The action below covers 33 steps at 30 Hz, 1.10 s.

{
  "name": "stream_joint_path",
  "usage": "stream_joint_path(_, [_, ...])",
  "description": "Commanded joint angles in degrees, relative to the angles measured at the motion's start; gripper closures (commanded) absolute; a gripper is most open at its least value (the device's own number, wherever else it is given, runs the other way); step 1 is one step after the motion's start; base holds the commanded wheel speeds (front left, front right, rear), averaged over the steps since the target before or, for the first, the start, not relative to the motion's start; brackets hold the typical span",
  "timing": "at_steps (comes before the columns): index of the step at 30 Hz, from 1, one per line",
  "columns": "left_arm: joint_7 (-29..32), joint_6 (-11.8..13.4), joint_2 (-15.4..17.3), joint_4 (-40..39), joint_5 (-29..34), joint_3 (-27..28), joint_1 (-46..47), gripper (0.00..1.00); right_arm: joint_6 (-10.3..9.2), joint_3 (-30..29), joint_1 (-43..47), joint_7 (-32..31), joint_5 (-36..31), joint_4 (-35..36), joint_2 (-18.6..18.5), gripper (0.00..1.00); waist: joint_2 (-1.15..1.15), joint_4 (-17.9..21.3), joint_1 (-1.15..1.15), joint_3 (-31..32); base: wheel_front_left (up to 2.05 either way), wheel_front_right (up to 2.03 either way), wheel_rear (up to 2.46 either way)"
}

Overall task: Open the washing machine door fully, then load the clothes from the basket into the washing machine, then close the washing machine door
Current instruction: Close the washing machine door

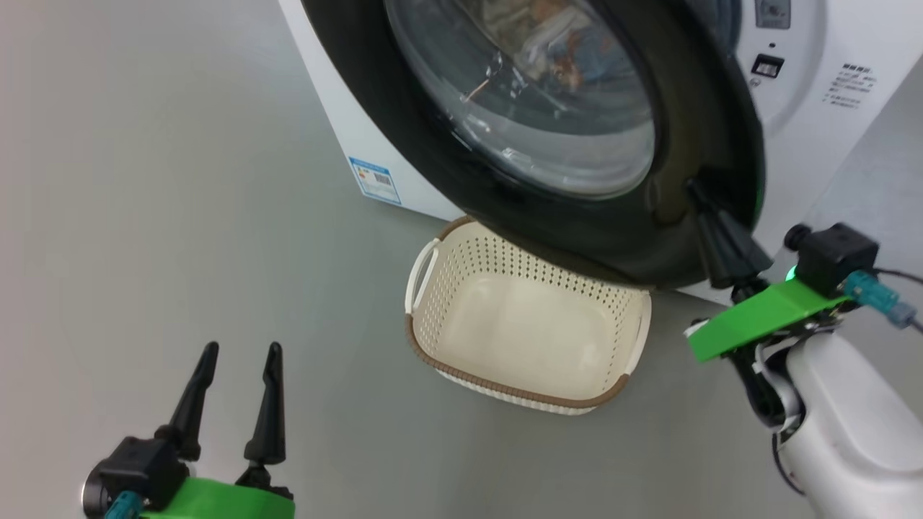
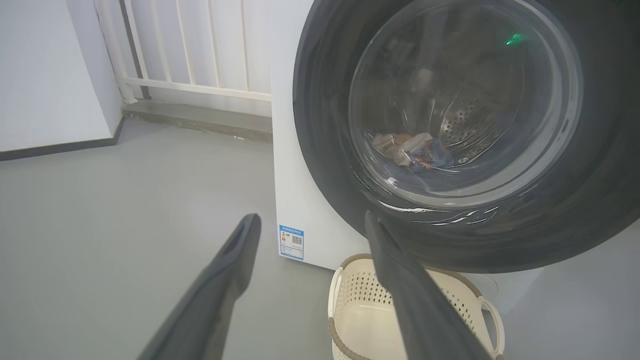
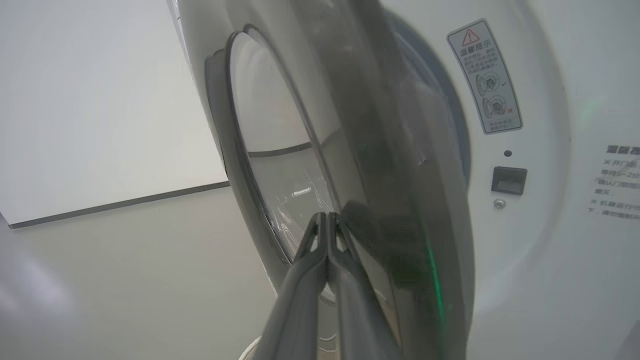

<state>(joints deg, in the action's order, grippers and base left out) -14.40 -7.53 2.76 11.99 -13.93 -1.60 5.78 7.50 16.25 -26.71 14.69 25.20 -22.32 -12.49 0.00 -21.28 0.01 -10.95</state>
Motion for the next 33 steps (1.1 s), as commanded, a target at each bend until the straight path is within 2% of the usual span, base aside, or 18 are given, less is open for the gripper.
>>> stream_joint_path(1, [-0.60,0.04,0.83,-1.93,0.33,1.64,1.92,0.00,-0.01,-0.19,-2.24,0.31,-0.32,1.27,-0.66,1.00,0.00,-0.50,-0.01,-1.51,0.00,0.00,0.00])
stream_joint_path(16, [-0.60,0.04,0.21,-2.50,-0.34,-0.45,5.88,0.00,-0.01,-6.11,-11.02,0.31,-1.37,-0.67,-3.75,1.00,0.00,-2.88,-0.01,-7.56,0.00,0.00,0.00])
stream_joint_path(33, [-0.60,0.04,0.12,-3.35,-1.97,-2.05,9.02,0.00,-0.01,-11.21,-19.76,0.31,-3.44,-2.53,-4.30,1.00,0.00,-3.87,-0.01,-12.71,0.00,0.00,0.00])
